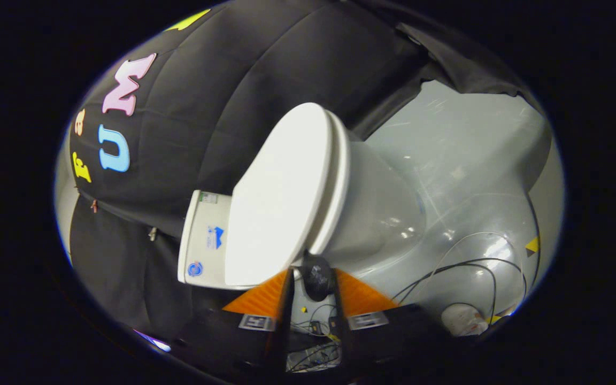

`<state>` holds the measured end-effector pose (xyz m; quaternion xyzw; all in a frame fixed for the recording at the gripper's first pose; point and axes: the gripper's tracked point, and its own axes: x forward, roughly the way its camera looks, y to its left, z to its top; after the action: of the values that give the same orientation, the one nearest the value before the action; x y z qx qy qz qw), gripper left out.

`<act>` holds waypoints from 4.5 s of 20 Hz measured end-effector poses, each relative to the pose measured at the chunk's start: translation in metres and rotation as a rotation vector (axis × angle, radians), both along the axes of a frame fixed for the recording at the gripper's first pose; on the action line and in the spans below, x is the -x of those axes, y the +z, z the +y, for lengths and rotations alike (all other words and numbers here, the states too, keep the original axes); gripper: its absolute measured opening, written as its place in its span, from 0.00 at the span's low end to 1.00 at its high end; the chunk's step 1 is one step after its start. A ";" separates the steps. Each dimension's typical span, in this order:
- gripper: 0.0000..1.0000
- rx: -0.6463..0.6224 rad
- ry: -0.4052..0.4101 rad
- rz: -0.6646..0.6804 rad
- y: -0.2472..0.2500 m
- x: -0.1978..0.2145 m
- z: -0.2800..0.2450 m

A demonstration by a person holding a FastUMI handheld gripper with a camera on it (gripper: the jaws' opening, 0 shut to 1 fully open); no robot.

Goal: Open the toilet lid.

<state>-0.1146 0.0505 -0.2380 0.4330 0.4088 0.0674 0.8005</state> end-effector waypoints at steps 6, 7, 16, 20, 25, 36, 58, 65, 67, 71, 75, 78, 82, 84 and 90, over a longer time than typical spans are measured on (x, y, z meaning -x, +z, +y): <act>0.21 -0.055 0.014 0.021 0.014 -0.001 -0.018; 0.21 -0.064 0.015 0.024 0.016 0.001 -0.018; 0.05 -0.103 -0.014 0.015 0.022 -0.001 -0.021; 0.05 -0.084 -0.027 0.012 0.034 -0.001 -0.022; 0.05 0.000 -0.021 0.005 0.053 0.000 -0.017; 0.05 0.160 -0.004 0.007 0.112 -0.001 0.000; 0.05 0.493 0.125 -0.108 0.250 -0.003 0.105; 0.05 0.606 0.131 -0.083 0.268 -0.006 0.131; 0.05 0.630 0.135 -0.084 0.273 -0.006 0.137; 0.05 0.656 0.142 -0.091 0.284 -0.009 0.156; 0.05 0.713 0.154 -0.096 0.296 -0.009 0.177; 0.05 0.761 0.170 -0.094 0.306 -0.011 0.197; 0.05 0.803 0.199 -0.125 0.321 -0.012 0.232; 0.05 0.818 0.201 -0.130 0.326 -0.015 0.246; 0.05 0.870 0.214 -0.139 0.332 -0.020 0.280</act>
<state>-0.0949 0.3308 0.0937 0.0060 0.3868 0.0004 0.9221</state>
